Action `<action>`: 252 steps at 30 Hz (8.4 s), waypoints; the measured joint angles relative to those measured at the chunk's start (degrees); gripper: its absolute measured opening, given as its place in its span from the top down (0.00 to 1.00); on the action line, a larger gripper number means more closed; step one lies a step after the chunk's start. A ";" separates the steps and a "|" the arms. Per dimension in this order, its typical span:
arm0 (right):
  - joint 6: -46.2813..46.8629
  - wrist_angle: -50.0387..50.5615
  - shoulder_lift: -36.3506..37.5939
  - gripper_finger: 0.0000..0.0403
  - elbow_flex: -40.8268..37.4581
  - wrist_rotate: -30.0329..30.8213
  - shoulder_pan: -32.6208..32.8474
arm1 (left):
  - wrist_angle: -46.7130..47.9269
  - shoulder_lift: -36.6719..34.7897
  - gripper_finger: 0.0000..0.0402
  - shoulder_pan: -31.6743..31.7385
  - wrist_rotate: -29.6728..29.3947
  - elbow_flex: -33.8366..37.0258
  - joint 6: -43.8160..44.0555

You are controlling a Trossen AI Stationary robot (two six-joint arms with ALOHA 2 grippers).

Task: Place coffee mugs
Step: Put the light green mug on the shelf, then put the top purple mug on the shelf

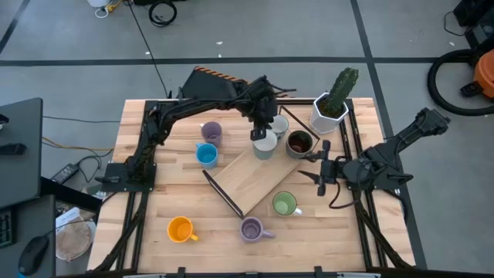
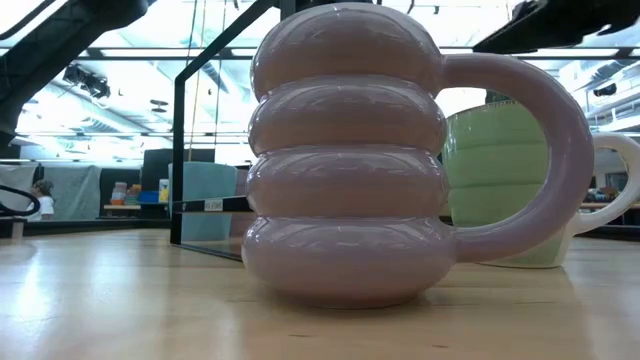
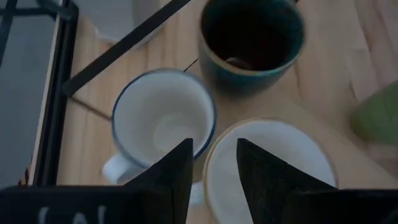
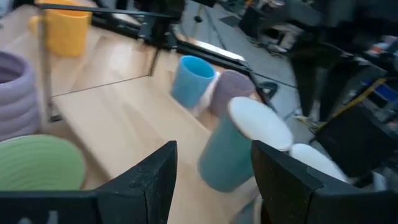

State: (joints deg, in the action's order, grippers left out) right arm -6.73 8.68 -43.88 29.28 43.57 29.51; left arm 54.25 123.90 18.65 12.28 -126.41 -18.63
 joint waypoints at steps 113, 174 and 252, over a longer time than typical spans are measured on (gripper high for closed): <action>-7.17 44.72 -45.11 0.26 45.90 -9.78 -27.12 | -82.12 -30.91 0.63 6.55 -3.61 76.74 0.88; -6.66 44.04 -45.13 0.26 47.39 -9.34 -25.87 | -85.80 -28.92 0.63 2.17 -9.75 76.74 -1.91; 9.82 50.08 -42.02 0.26 43.50 3.87 -26.32 | -27.69 -38.95 0.65 2.55 -17.65 65.23 11.69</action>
State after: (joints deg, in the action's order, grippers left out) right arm 3.09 58.76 -85.90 72.77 47.44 3.19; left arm 26.56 84.95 21.20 -5.37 -61.18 -6.94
